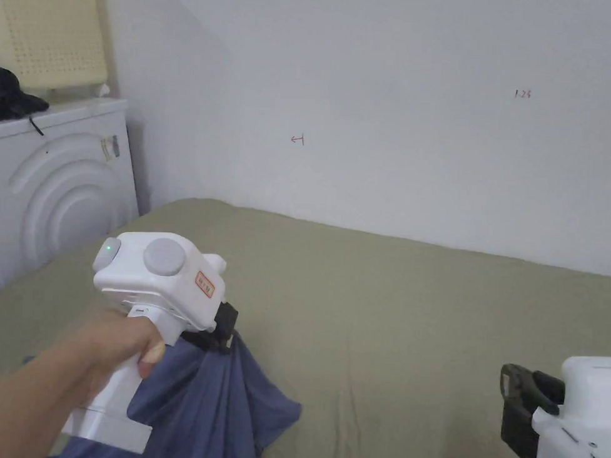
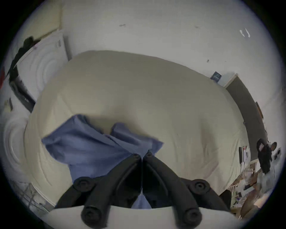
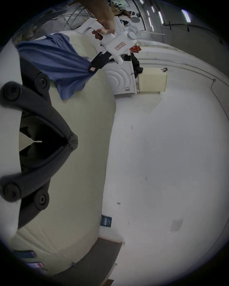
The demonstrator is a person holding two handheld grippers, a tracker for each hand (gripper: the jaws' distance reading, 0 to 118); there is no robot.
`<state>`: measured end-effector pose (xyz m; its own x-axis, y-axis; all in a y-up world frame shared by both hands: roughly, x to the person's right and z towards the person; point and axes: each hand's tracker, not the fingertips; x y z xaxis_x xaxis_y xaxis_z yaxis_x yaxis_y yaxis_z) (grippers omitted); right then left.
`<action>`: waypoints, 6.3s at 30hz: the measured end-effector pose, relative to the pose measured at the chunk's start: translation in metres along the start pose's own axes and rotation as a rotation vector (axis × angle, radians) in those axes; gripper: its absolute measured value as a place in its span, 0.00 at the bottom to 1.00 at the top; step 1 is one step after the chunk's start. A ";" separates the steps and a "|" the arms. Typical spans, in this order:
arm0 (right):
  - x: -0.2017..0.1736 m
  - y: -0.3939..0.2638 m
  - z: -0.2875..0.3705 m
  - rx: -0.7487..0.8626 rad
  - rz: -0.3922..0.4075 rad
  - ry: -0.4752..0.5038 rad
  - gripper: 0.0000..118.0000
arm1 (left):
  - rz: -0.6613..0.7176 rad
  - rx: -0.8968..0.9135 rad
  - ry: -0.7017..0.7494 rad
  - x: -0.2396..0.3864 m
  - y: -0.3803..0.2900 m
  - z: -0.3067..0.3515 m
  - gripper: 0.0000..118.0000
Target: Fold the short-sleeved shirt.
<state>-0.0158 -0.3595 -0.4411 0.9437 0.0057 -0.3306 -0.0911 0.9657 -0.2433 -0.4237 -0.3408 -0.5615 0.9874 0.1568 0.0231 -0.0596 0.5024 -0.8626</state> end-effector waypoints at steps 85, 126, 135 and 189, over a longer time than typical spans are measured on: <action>0.122 -0.056 0.132 -0.089 -0.094 -0.243 0.00 | 0.143 0.170 -0.143 0.001 -0.155 -0.013 0.70; 0.182 -0.087 0.045 -0.289 -0.163 -0.154 0.02 | 0.213 0.300 -0.075 0.028 -0.142 -0.065 0.04; 0.203 -0.001 0.019 -0.179 -0.138 -0.109 0.02 | 0.106 0.486 -0.063 0.030 -0.088 0.018 0.04; 0.195 -0.132 0.046 -0.177 -0.215 -0.213 0.02 | 0.064 0.410 0.010 0.009 -0.261 -0.040 0.04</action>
<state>0.1955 -0.4736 -0.4315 0.9908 -0.1205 -0.0619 0.0803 0.8907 -0.4474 -0.3935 -0.5041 -0.3564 0.9809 0.1919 -0.0307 -0.1728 0.7893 -0.5893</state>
